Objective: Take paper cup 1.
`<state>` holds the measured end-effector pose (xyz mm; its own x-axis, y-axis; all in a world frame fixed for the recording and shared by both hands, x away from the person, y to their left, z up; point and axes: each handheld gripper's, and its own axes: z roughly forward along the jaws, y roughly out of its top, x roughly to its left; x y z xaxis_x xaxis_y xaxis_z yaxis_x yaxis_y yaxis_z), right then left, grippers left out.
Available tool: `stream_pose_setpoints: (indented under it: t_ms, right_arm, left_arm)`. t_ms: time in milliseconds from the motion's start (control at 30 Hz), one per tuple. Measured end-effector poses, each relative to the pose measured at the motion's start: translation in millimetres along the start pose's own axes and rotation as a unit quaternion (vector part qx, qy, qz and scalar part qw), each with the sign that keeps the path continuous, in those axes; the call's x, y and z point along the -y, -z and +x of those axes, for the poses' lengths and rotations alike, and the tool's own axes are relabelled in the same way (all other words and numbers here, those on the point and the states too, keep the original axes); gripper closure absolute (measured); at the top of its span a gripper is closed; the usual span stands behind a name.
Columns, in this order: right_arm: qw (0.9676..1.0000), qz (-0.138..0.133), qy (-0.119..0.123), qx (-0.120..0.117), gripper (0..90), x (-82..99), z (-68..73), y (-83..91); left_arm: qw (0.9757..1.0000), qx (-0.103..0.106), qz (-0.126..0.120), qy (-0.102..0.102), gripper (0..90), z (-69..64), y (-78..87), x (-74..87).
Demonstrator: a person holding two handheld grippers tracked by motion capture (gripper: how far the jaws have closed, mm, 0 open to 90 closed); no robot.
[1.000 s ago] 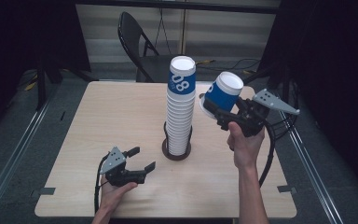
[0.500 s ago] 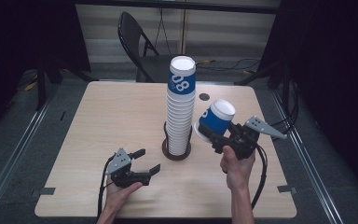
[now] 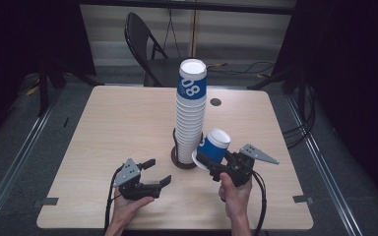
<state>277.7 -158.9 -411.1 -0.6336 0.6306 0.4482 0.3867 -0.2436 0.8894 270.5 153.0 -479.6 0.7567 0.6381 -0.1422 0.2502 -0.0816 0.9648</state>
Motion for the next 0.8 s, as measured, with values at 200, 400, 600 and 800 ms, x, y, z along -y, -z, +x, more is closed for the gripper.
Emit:
stream_pose_setpoints:
  t_ms: [200, 400, 600, 800]
  right_arm:
    - [0.9997, 0.008, -0.020, -0.007, 22.5, 22.6, 1.2, -7.8]
    - [0.9971, 0.009, -0.071, -0.025, 22.5, 49.3, 0.7, -12.5]
    - [0.9906, 0.003, -0.126, -0.053, 22.5, 62.8, -1.3, -13.7]
    - [0.9831, 0.000, -0.169, -0.071, 22.5, 73.5, -3.3, -14.8]
  left_arm:
    - [0.9999, 0.011, -0.012, 0.000, 22.4, -2.0, 2.2, 0.3]
    - [0.9998, 0.015, -0.011, -0.001, 23.0, -6.8, 1.7, 4.1]
    - [0.9998, 0.009, -0.010, -0.015, 25.8, -13.1, -1.0, 5.4]
    - [0.9994, 0.011, -0.013, -0.030, 34.3, -20.0, -2.3, 9.6]
